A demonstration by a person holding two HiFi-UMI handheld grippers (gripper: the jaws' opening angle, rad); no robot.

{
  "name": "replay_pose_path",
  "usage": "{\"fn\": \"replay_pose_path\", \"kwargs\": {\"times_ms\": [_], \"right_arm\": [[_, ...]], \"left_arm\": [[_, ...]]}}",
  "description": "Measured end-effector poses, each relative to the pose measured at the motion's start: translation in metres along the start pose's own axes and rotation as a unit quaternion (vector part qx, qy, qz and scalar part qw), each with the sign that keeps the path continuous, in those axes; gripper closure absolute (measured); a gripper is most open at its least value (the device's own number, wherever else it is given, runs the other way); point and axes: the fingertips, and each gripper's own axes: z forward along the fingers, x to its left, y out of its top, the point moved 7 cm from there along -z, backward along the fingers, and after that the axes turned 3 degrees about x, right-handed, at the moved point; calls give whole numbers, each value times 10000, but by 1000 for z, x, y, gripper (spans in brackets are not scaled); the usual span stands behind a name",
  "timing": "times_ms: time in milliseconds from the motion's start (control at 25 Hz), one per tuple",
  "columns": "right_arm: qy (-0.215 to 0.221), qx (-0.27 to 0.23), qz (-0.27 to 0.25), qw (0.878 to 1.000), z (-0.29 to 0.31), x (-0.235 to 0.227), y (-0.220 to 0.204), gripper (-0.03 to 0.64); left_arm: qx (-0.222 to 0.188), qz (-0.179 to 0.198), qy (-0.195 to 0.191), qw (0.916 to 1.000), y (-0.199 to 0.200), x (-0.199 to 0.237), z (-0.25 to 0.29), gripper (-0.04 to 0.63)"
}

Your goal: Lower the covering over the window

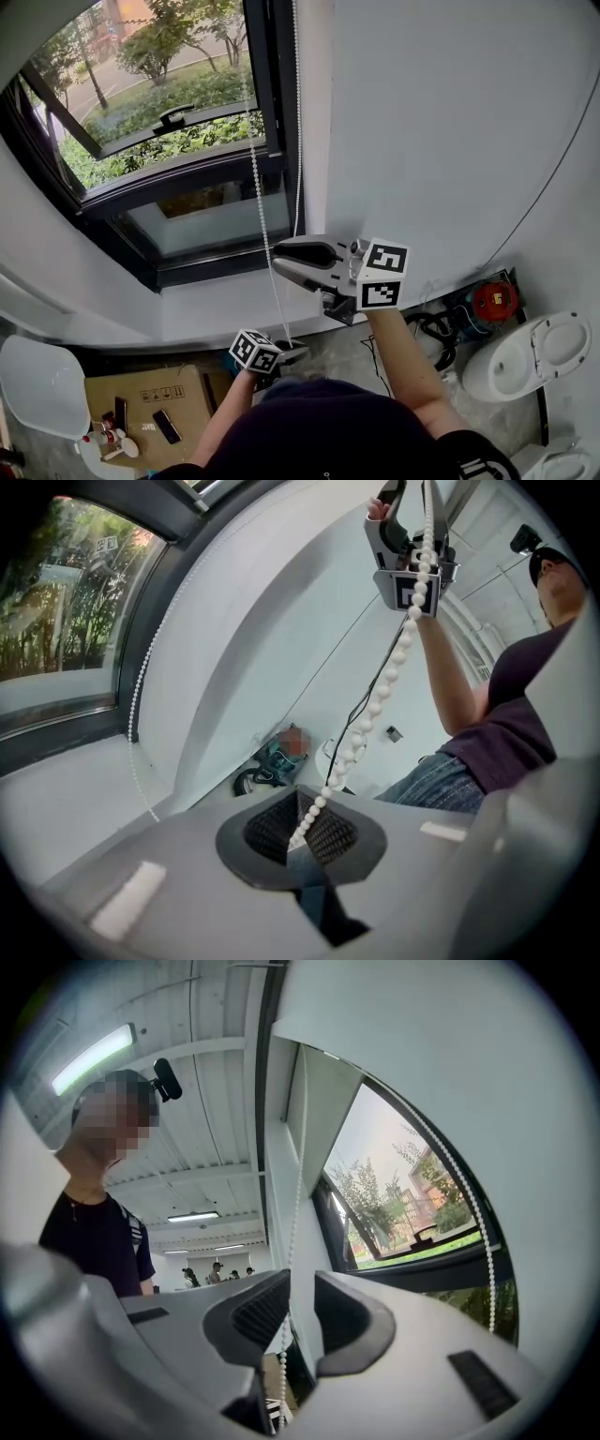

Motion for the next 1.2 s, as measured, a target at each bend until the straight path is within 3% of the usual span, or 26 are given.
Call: {"fn": "replay_pose_path", "kwargs": {"times_ms": [200,720,840,920,1040,1200], "right_arm": [[215,3,5,9998,3,5,2,565],[-344,256,-19,9991,-3,-1,-2,600],[-660,464,-175,9966,-4,0,-2,601],[-839,679,-273,9938,-6,-1,-6,603],[-1024,1213,-343,9867,-7,-6,-36,603],[-994,858,124,9913,-8,-12,-54,603]], "left_arm": [[12,-15,0,10000,0,2,-1,586],[-76,111,13,9999,-2,4,-1,584],[-344,145,-29,9993,6,2,-11,568],[-625,230,54,9978,16,2,-22,518],[-975,436,228,9940,34,0,-39,502],[-1430,709,213,9870,54,-10,-61,502]]}}
